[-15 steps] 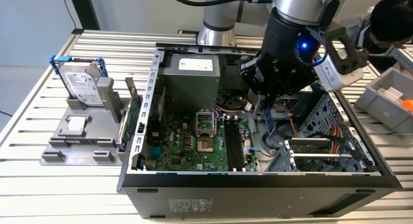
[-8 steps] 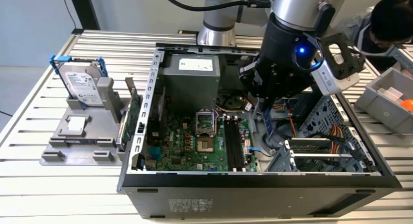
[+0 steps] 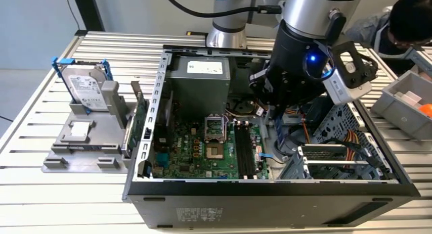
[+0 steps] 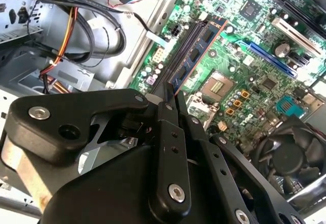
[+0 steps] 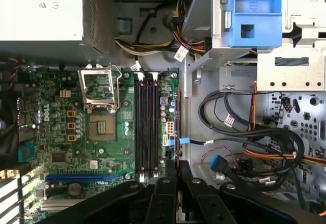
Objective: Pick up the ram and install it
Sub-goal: 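Insert the ram into the slot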
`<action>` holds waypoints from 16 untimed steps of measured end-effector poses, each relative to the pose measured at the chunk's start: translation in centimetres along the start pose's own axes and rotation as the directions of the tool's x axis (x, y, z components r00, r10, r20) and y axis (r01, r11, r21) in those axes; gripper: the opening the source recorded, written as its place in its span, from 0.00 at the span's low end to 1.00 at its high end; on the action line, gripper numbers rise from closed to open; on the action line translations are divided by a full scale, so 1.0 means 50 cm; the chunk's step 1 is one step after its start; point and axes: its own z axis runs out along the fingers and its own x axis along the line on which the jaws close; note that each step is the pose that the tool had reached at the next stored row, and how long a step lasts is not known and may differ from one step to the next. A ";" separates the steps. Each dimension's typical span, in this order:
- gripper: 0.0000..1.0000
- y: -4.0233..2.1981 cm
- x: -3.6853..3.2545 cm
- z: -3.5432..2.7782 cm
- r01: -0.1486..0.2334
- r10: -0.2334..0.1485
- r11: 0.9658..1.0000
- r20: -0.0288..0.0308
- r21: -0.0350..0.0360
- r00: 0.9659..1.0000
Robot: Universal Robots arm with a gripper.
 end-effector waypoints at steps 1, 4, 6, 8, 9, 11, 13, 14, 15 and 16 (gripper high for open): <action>0.00 0.000 0.000 0.002 0.000 0.000 1.000 0.000 0.000 1.000; 0.00 0.000 0.000 0.007 0.000 0.000 1.000 0.001 0.000 1.000; 0.00 0.000 0.000 0.007 0.000 0.000 1.000 0.001 0.000 1.000; 0.00 0.000 0.000 0.007 0.000 0.000 1.000 0.001 0.000 1.000; 0.00 0.000 0.000 0.007 0.000 0.000 1.000 0.001 0.000 1.000; 0.00 0.000 0.000 0.010 0.000 0.000 1.000 0.001 0.000 1.000; 0.00 0.000 0.000 0.014 0.000 0.000 1.000 0.001 0.000 1.000; 0.00 0.000 0.001 0.018 0.000 0.000 1.000 0.001 0.000 1.000; 0.00 0.000 0.001 0.021 0.000 0.000 1.000 0.001 0.000 1.000; 0.00 0.000 0.001 0.024 0.000 0.000 1.000 0.001 0.000 1.000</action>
